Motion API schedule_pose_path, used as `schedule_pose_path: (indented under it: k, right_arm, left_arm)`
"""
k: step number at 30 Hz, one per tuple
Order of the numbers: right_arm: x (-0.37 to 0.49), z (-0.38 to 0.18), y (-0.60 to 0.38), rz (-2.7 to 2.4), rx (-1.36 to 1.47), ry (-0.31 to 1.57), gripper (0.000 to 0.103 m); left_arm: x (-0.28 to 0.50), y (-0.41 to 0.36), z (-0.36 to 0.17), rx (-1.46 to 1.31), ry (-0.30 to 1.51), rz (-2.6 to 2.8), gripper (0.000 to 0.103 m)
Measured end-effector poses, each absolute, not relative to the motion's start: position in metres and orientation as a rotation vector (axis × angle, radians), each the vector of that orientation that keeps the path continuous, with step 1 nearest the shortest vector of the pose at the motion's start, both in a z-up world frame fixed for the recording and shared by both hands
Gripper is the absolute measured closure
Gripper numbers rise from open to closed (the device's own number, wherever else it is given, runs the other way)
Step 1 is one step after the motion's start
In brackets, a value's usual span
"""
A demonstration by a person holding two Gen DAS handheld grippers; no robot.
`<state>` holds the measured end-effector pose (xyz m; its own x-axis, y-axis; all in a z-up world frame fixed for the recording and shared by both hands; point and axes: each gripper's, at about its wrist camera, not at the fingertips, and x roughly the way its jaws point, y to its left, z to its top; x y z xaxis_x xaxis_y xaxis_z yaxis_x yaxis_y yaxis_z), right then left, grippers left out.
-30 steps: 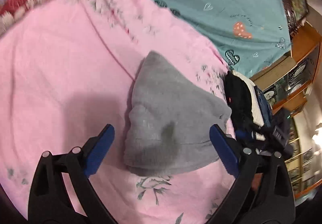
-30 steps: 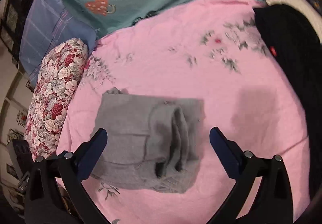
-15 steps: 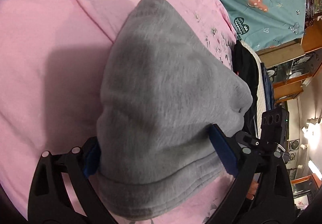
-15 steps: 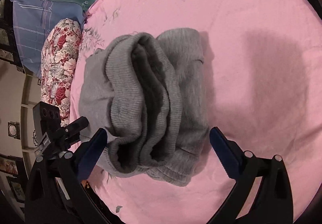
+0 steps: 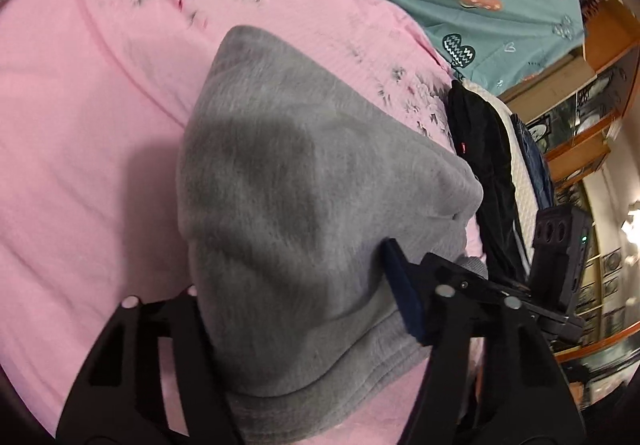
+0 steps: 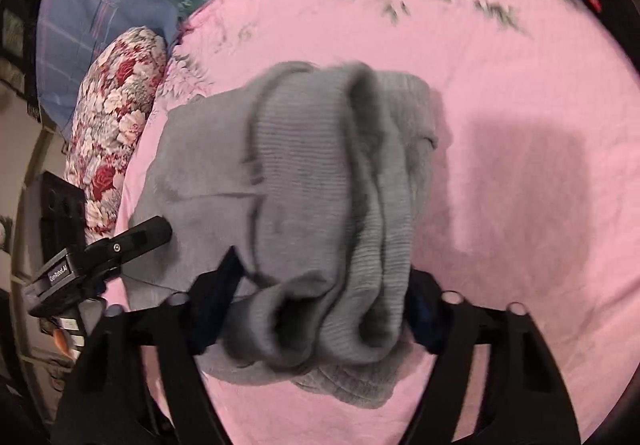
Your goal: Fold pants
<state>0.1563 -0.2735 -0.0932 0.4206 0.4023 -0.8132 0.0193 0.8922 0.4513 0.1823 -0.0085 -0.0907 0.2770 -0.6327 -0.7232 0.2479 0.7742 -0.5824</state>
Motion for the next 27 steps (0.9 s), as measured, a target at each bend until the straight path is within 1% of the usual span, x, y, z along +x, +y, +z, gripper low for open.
schedule_pose_path:
  k: [1,4,7,10,13,15,18,21,24,26,27]
  right_arm:
    - [0.154,-0.089,-0.270,0.236,0.398,1.107,0.039]
    - [0.150,-0.078,-0.267,0.215,0.373,1.085,0.039]
    - [0.156,-0.059,-0.273,0.237,0.397,1.059,0.040]
    - [0.180,-0.041,-0.272,0.238,0.353,1.032,0.040]
    - [0.226,-0.031,-0.269,0.212,0.275,0.979,0.040]
    - [0.267,-0.030,-0.271,0.205,0.243,0.931,0.040]
    - [0.331,-0.037,-0.282,0.197,0.242,0.894,0.040]
    - [0.383,-0.051,-0.284,0.204,0.238,0.882,0.040]
    - [0.413,-0.074,-0.283,0.196,0.236,0.893,0.040]
    - [0.419,-0.078,-0.282,0.190,0.225,0.841,0.039]
    - [0.421,-0.076,-0.284,0.188,0.227,0.811,0.038]
  left_arm:
    - [0.180,-0.008,-0.086,-0.380,1.138,-0.610,0.046]
    - [0.176,-0.004,-0.069,-0.378,1.118,-0.621,0.051]
    - [0.187,-0.001,-0.049,-0.366,1.094,-0.647,0.051]
    - [0.223,-0.012,-0.034,-0.328,1.093,-0.631,0.051]
    - [0.277,-0.024,-0.028,-0.334,1.098,-0.588,0.051]
    - [0.318,-0.035,-0.025,-0.326,1.063,-0.572,0.051]
    - [0.375,-0.050,-0.033,-0.267,1.026,-0.541,0.049]
    - [0.422,-0.053,-0.057,-0.293,1.083,-0.511,0.049]
    - [0.448,-0.053,-0.073,-0.293,1.085,-0.524,0.048]
    - [0.455,-0.054,-0.071,-0.274,1.054,-0.538,0.048]
    - [0.456,-0.054,-0.071,-0.275,1.047,-0.541,0.044]
